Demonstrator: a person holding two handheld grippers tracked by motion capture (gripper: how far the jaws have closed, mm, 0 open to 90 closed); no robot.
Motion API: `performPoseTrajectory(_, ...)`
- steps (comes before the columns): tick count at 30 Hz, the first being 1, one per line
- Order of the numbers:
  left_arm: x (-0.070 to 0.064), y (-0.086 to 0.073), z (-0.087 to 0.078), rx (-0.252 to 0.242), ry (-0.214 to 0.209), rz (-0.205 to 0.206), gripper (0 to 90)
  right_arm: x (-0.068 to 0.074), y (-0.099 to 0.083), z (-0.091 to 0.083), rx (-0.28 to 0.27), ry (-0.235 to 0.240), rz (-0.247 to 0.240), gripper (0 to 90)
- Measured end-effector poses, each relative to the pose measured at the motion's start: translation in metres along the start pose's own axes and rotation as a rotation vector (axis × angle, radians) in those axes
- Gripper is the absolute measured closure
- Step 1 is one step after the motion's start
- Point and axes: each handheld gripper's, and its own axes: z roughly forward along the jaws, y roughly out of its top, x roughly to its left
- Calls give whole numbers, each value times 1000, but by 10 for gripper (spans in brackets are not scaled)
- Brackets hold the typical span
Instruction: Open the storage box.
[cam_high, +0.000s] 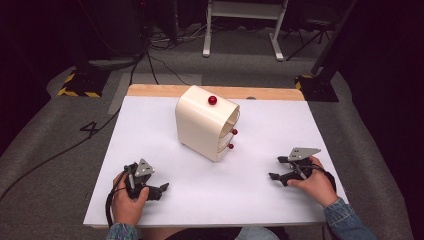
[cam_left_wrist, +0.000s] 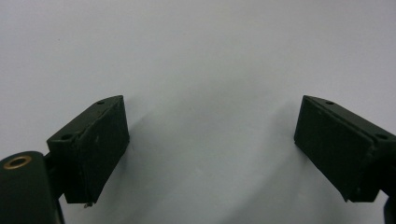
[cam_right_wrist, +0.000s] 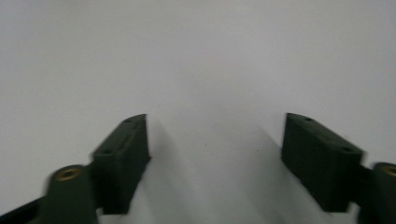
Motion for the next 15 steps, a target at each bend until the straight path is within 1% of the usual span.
performPoseTrajectory(1, 0, 0, 0, -1, 0, -1, 104, -1, 2, -2, 6, 7, -9, 406)
performPoseTrajectory(2, 0, 0, 0, -1, 0, -1, 104, -1, 2, -2, 6, 7, -9, 406)
performPoseTrajectory(3, 0, 0, 0, -1, 0, 0, 104, 0, 6, -7, 6, 18, -2, 415)
performPoseTrajectory(9, 0, 0, 0, -2, 1, -1, 104, 5, 22, -20, -57, 42, -42, 423)
performPoseTrajectory(12, 0, 0, 0, -1, 0, 0, 104, 8, 30, -24, -125, 65, -34, 430)
performPoseTrajectory(13, 0, 0, 0, -1, 0, 0, 104, 8, 30, -24, -125, 65, -34, 430)
performPoseTrajectory(15, 0, 0, 0, -1, 0, 0, 104, 10, 35, -26, -169, 80, -27, 440)
